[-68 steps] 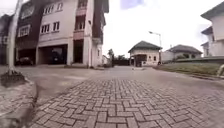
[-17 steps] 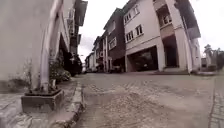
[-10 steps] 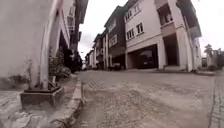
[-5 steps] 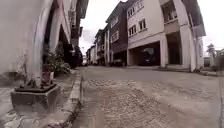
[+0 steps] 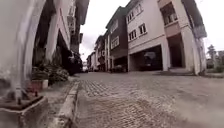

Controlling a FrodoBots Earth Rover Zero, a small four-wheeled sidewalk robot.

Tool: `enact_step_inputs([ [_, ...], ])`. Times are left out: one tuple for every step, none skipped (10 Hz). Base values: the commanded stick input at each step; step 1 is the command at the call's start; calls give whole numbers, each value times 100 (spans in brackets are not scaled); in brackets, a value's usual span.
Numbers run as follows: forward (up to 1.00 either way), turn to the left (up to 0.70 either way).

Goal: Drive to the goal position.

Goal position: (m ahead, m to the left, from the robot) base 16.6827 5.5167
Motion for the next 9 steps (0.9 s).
enact_step_inputs([
  [70, 0],
  [70, 0],
  [70, 0],
  [70, 0],
  [70, 0],
  [70, 0],
  [70, 0],
  [70, 0],
  [70, 0],
])
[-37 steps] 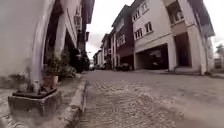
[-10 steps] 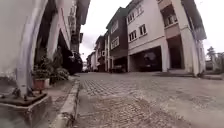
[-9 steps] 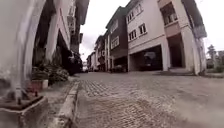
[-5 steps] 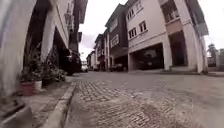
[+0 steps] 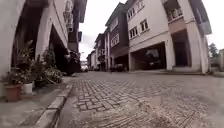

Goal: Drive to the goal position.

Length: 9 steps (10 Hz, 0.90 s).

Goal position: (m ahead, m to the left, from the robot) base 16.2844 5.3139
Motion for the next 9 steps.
enact_step_inputs([
  [70, 0],
  [70, 0],
  [70, 0],
  [70, 0],
  [70, 0],
  [70, 0],
  [70, 0],
  [70, 0],
  [70, 0],
])
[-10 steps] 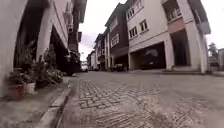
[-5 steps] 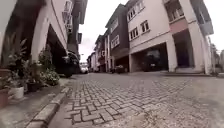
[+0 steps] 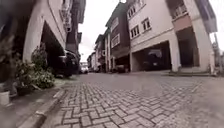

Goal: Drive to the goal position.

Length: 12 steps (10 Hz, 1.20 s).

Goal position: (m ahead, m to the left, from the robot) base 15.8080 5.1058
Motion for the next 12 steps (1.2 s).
enact_step_inputs([
  [70, 0],
  [70, 0],
  [70, 0],
  [70, 0],
  [70, 0],
  [70, 0],
  [70, 0],
  [70, 0],
  [70, 0],
  [70, 0],
  [70, 0],
  [70, 0],
])
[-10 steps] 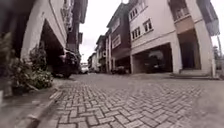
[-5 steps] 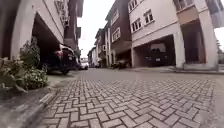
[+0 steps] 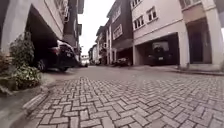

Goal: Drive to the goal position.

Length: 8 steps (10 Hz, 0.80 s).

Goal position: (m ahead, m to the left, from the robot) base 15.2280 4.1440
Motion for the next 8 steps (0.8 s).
enact_step_inputs([
  [70, 0],
  [70, 0],
  [70, 0],
  [70, 0],
  [70, 0],
  [70, 0],
  [70, 0],
  [70, 0],
])
